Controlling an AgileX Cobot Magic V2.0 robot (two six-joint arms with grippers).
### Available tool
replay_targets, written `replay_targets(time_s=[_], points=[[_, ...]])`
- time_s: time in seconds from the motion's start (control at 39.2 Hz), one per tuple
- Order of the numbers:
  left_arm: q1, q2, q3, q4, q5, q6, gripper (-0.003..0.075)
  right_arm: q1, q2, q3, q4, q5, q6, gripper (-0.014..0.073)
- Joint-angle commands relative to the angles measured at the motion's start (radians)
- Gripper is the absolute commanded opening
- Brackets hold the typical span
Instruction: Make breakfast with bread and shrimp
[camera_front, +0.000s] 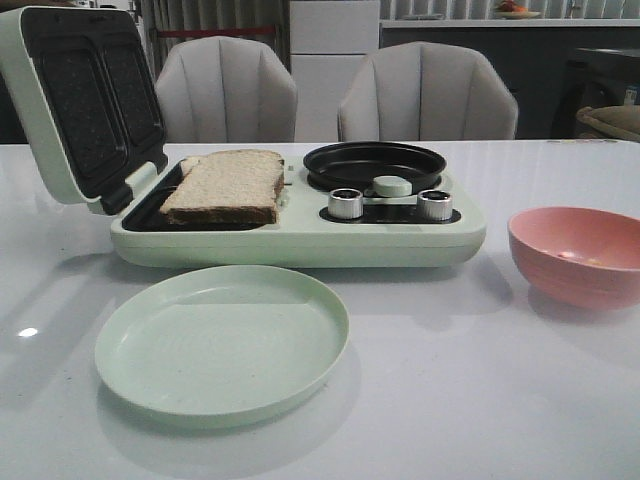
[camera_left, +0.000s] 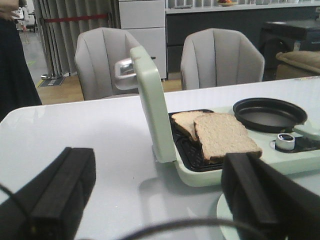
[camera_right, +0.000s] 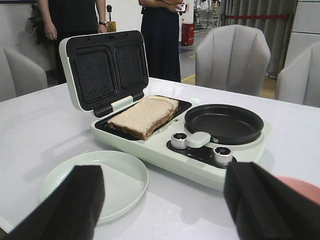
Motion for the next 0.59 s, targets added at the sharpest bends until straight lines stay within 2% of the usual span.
replay_targets(time_s=[0.0, 0.2, 0.36, 0.56], points=[[0.001, 0.051, -0.073, -0.032, -0.103, -0.003, 0.0564, -0.001, 0.007, -0.028, -0.002, -0.051, -0.006, 0.0595], [0.001, 0.208, -0.209, -0.081, -0.098, -0.003, 0.0564, -0.001, 0.007, -0.028, -0.002, -0.051, -0.006, 0.0595], [0.001, 0.404, -0.334, -0.130, -0.034, -0.003, 0.0561, -0.001, 0.007, -0.028, -0.002, -0.051, -0.006, 0.0595], [0.001, 0.663, -0.481, -0.137, -0.028, -0.003, 0.0424, -0.001, 0.007, -0.028, -0.002, -0.051, -0.006, 0.0595]])
